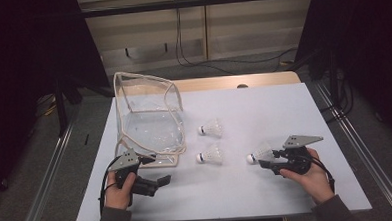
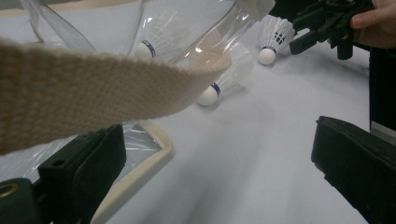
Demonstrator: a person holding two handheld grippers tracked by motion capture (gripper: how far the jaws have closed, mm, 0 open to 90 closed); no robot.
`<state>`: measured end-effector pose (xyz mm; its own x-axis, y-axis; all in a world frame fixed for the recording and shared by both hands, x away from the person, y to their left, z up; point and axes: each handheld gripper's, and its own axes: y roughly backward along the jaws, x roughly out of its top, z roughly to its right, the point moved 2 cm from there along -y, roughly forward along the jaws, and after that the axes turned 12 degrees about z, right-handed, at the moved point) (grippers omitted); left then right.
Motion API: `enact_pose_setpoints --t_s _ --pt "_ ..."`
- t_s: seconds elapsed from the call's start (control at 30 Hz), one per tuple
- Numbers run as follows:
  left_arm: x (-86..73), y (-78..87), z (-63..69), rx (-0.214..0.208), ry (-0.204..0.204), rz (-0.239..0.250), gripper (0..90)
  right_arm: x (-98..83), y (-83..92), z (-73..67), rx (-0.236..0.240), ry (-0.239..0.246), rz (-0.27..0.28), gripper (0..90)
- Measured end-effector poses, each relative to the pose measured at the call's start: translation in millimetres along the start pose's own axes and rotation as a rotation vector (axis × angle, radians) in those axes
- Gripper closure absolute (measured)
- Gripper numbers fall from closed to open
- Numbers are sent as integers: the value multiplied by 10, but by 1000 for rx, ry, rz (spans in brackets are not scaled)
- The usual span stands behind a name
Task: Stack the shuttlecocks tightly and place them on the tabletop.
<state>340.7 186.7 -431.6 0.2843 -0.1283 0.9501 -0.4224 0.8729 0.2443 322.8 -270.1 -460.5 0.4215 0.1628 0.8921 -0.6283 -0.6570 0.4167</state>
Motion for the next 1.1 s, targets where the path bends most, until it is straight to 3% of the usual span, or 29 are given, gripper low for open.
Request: enact_pose_setpoints --t_s 0.17,0.57,0.73,0.9,1.1 --pt "0 -1 1 -2 1 1 32 7 -25 -16 1 25 -15 580" --pt "0 -5 9 -6 6 7 32 7 -59 -17 32 25 -33 772" --pt "0 -4 11 -5 1 1 33 16 -48 -6 56 18 -16 877" --pt "0 -4 10 -6 1 0 33 40 -39 11 79 -5 -3 886" --pt "0 -4 12 -6 4 2 32 64 -32 43 74 -14 18 887"
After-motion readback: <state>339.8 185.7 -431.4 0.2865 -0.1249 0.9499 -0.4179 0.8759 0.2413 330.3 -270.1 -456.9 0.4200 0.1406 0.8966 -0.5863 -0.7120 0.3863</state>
